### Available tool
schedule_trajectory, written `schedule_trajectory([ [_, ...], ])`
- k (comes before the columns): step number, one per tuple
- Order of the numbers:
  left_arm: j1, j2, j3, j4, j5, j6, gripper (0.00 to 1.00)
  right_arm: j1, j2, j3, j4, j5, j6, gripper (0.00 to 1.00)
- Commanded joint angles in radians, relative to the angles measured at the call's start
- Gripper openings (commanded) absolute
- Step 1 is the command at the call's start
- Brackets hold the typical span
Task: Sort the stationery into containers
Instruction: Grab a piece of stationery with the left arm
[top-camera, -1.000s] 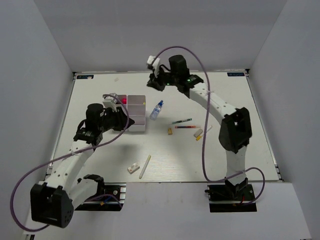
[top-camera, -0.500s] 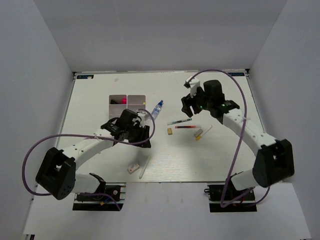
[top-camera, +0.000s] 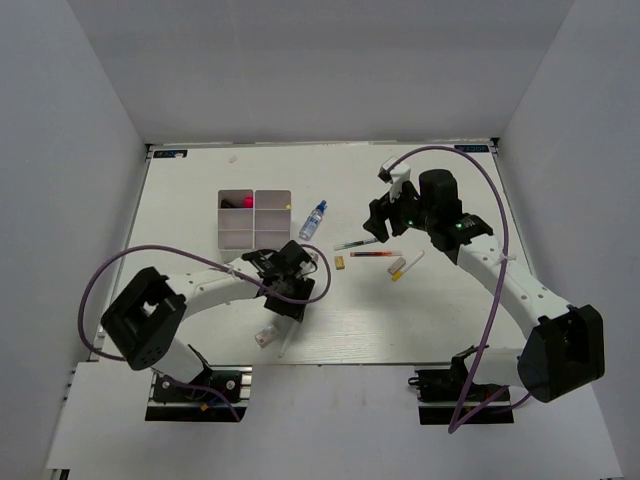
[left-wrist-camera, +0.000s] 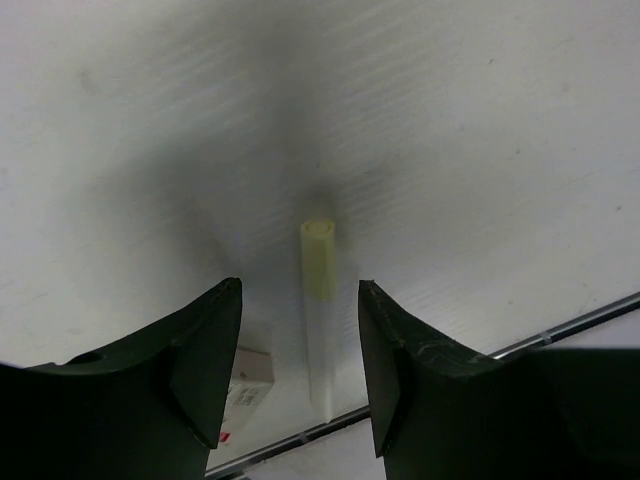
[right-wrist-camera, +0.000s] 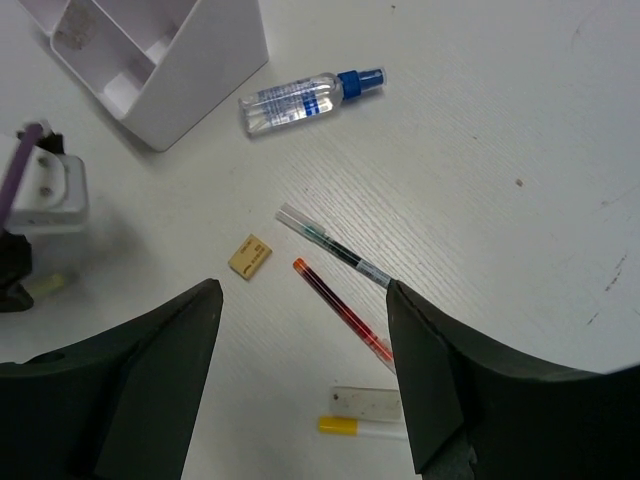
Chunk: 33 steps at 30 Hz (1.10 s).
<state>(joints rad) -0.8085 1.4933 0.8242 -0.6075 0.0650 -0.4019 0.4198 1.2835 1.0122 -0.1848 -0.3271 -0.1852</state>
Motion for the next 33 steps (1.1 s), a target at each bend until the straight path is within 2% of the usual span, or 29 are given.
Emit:
schedule_trajectory([
  [1, -0.052, 0.05, 0.039, -0.014, -0.047, -0.041, 0.6, -0.003, -0.039, -0.006, 0.022, -0.043, 0.027, 0.73],
  [7, -0.104, 0.082, 0.081, -0.053, -0.119, -0.06, 0.59, -0.007, -0.061, -0.026, 0.033, -0.046, 0.03, 0.73],
  [12, -0.135, 0.113, 0.081, -0.093, -0.198, -0.092, 0.46, -0.01, -0.084, -0.031, 0.039, -0.05, 0.035, 0.73],
  [16, -0.167, 0.159, 0.081, -0.117, -0.258, -0.114, 0.42, -0.015, -0.102, -0.043, 0.042, -0.066, 0.039, 0.73],
  [20, -0.187, 0.243, 0.081, -0.117, -0.278, -0.132, 0.23, -0.021, -0.128, -0.053, 0.042, -0.073, 0.046, 0.73],
  [21, -0.196, 0.258, 0.081, -0.117, -0.278, -0.132, 0.14, -0.024, -0.137, -0.057, 0.045, -0.075, 0.046, 0.73],
  [24, -0.205, 0.269, 0.104, -0.092, -0.278, -0.132, 0.04, -0.033, -0.167, -0.069, 0.05, -0.072, 0.044, 0.73],
  [27, -0.205, 0.21, 0.168, -0.081, -0.287, -0.132, 0.0, -0.041, -0.187, -0.081, 0.061, -0.067, 0.041, 0.73],
  [33, -0.182, 0.007, 0.263, 0.014, -0.316, -0.083, 0.0, -0.062, -0.228, -0.106, 0.082, -0.047, 0.039, 0.71],
])
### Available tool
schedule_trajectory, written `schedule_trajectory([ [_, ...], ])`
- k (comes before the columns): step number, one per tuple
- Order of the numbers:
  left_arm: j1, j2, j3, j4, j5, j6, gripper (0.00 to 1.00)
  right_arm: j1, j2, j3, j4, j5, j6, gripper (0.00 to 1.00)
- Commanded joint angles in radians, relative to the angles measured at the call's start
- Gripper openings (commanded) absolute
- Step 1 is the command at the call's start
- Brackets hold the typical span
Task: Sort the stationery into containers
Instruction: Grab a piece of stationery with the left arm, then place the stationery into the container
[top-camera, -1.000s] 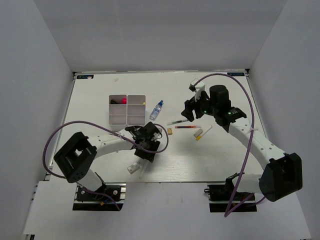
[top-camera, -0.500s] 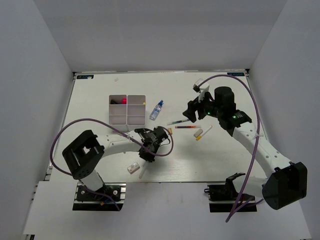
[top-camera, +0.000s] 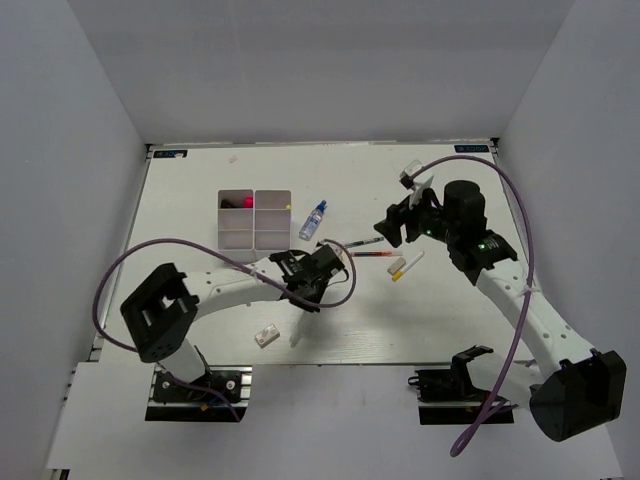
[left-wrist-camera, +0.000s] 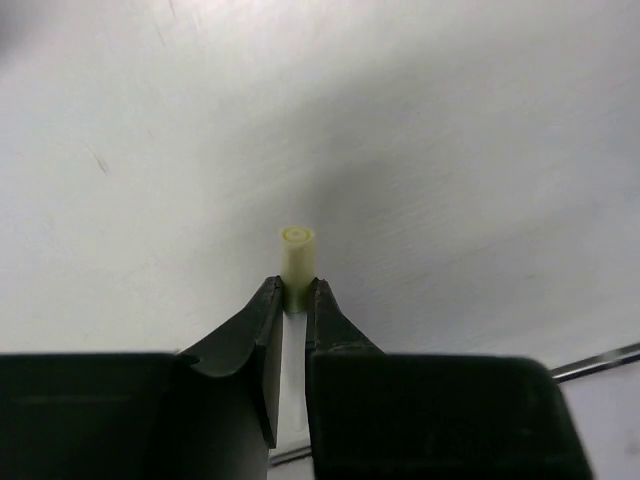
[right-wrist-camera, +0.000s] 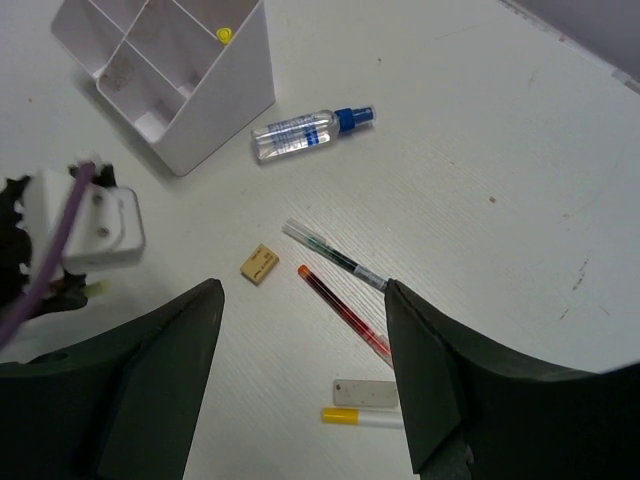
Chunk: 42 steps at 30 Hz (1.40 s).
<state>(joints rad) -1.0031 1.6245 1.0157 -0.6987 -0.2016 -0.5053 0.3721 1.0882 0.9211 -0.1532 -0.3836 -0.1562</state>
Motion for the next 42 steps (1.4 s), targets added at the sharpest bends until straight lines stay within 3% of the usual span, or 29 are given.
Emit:
schedule_trajectory([
  [1, 0.012, -0.168, 0.072, 0.119, -0.105, 0.021, 0.0, -0.015, -0.053, -0.016, 0.056, 0.015, 0.014, 0.71],
  [4, 0.032, -0.21, 0.113, 0.178, -0.198, 0.043, 0.0, -0.022, -0.079, -0.034, 0.079, 0.022, 0.023, 0.66],
  [8, 0.05, -0.242, 0.138, 0.3, -0.353, 0.068, 0.0, -0.025, -0.093, -0.047, 0.093, 0.012, 0.026, 0.46],
  [9, 0.061, -0.242, 0.147, 0.329, -0.433, 0.082, 0.0, -0.025, -0.091, -0.048, 0.092, 0.009, 0.027, 0.34],
  [12, 0.07, -0.253, 0.115, 0.514, -0.6, 0.16, 0.0, -0.03, -0.091, -0.054, 0.093, -0.001, 0.029, 0.17],
  [13, 0.081, -0.253, 0.083, 0.641, -0.639, 0.213, 0.0, -0.03, -0.088, -0.056, 0.096, -0.009, 0.027, 0.16],
  [17, 0.121, -0.226, 0.073, 0.847, -0.784, 0.292, 0.0, -0.03, -0.093, -0.065, 0.103, -0.017, 0.03, 0.16],
  [20, 0.156, -0.189, 0.073, 1.032, -0.823, 0.407, 0.0, -0.029, -0.093, -0.068, 0.109, -0.018, 0.026, 0.16],
  [23, 0.202, -0.109, 0.112, 1.105, -0.844, 0.471, 0.0, -0.03, -0.091, -0.073, 0.109, -0.02, 0.026, 0.16],
  [32, 0.328, 0.078, 0.182, 1.217, -0.825, 0.519, 0.0, -0.029, -0.093, -0.074, 0.112, -0.028, 0.023, 0.18],
  [40, 0.382, 0.143, 0.189, 1.242, -0.815, 0.479, 0.0, -0.029, -0.094, -0.077, 0.115, -0.026, 0.018, 0.21],
  [42, 0.382, 0.143, 0.175, 1.242, -0.805, 0.47, 0.12, -0.032, -0.093, -0.077, 0.115, -0.029, 0.02, 0.26],
])
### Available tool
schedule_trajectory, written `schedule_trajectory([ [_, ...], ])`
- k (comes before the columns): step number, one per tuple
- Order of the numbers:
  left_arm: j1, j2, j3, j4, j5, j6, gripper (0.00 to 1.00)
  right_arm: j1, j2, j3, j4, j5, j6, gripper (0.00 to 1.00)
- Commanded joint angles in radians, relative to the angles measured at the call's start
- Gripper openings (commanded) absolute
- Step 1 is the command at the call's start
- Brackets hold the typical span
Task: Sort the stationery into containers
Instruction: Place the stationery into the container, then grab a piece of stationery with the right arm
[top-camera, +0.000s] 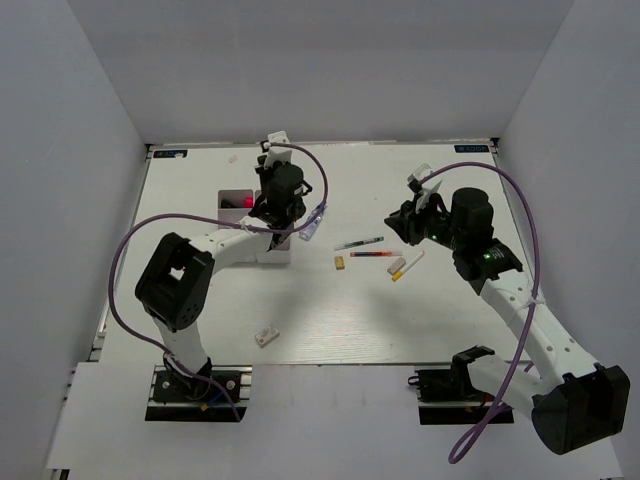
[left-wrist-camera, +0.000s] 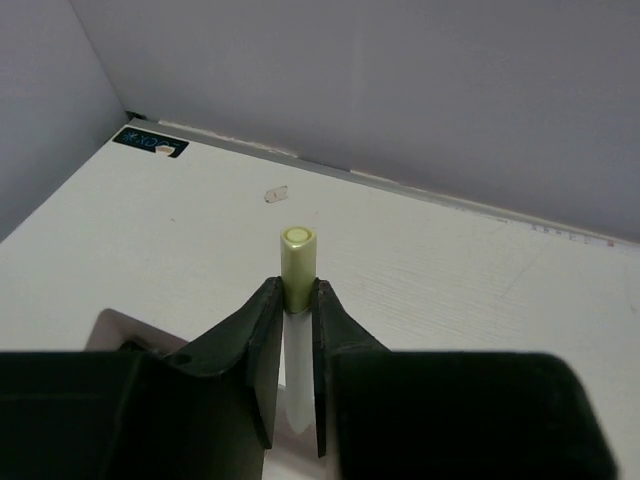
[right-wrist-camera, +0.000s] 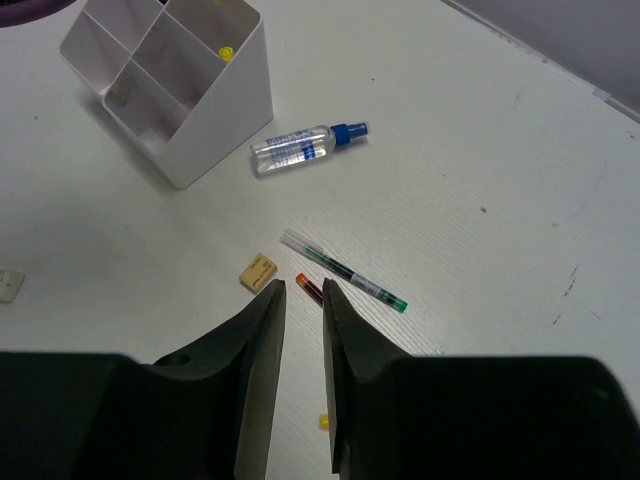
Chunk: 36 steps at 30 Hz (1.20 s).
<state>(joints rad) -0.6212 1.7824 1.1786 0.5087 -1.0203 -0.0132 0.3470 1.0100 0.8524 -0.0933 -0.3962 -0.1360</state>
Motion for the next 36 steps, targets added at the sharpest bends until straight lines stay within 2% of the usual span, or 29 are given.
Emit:
schedule_trajectory([
  [1, 0.0, -0.015, 0.012, 0.013, 0.014, -0.04, 0.27, -0.006, -0.007, -0.007, 0.056, -0.016, -0.002, 0.28],
  [2, 0.0, -0.015, 0.003, -0.002, 0.029, -0.05, 0.31, -0.006, -0.007, -0.009, 0.055, -0.018, -0.005, 0.33],
  [6, 0.0, -0.044, 0.012, -0.102, 0.063, -0.117, 0.47, -0.005, 0.004, -0.004, 0.046, -0.023, -0.008, 0.38],
  [7, 0.0, -0.044, 0.012, -0.125, 0.074, -0.132, 0.56, -0.005, 0.004, -0.003, 0.041, -0.023, -0.01, 0.38],
  [13, 0.0, -0.119, 0.012, -0.187, 0.095, -0.165, 0.64, -0.006, 0.01, 0.005, 0.012, -0.073, -0.086, 0.51],
  [16, -0.009, -0.159, 0.021, -0.24, 0.135, -0.156, 0.64, -0.008, 0.03, 0.02, -0.083, -0.162, -0.249, 0.51],
  [17, -0.009, -0.194, 0.021, -0.283, 0.193, -0.156, 0.66, -0.006, 0.042, 0.022, -0.101, -0.174, -0.287, 0.51],
  [18, -0.009, -0.215, 0.032, -0.312, 0.242, -0.146, 0.66, -0.005, 0.05, 0.033, -0.124, -0.181, -0.415, 0.5],
  [19, -0.009, -0.237, 0.048, -0.388, 0.382, -0.146, 0.68, -0.006, 0.059, 0.045, -0.188, -0.179, -0.453, 0.48],
  [22, -0.009, -0.307, 0.099, -0.501, 0.608, -0.162, 0.82, -0.008, 0.114, 0.069, -0.285, -0.15, -0.655, 0.36],
  [23, -0.009, -0.317, 0.117, -0.589, 0.646, -0.184, 0.86, -0.012, 0.148, 0.073, -0.307, -0.144, -0.698, 0.34],
  [24, -0.009, -0.342, 0.14, -0.625, 0.675, -0.194, 0.88, -0.014, 0.165, 0.077, -0.41, -0.147, -0.888, 0.32],
  [25, -0.02, -0.357, 0.141, -0.656, 0.736, -0.194, 0.91, -0.011, 0.177, 0.082, -0.452, -0.165, -0.968, 0.35],
  [27, -0.02, -0.397, 0.103, -0.708, 0.828, -0.238, 0.93, -0.014, 0.222, 0.065, -0.546, -0.164, -1.187, 0.39],
  [30, -0.02, -0.515, -0.034, -0.694, 0.871, -0.26, 0.96, -0.026, 0.239, 0.021, -0.56, -0.148, -1.347, 0.43],
  [31, -0.02, -0.547, -0.075, -0.682, 0.896, -0.26, 0.96, -0.029, 0.233, -0.025, -0.559, -0.144, -1.461, 0.43],
  [33, -0.008, -0.635, -0.173, -0.671, 0.905, -0.269, 0.96, -0.037, 0.231, -0.044, -0.546, -0.115, -1.511, 0.43],
  [36, -0.008, -0.721, -0.22, -0.703, 0.92, -0.26, 0.97, -0.043, 0.261, -0.053, -0.552, -0.067, -1.612, 0.41],
])
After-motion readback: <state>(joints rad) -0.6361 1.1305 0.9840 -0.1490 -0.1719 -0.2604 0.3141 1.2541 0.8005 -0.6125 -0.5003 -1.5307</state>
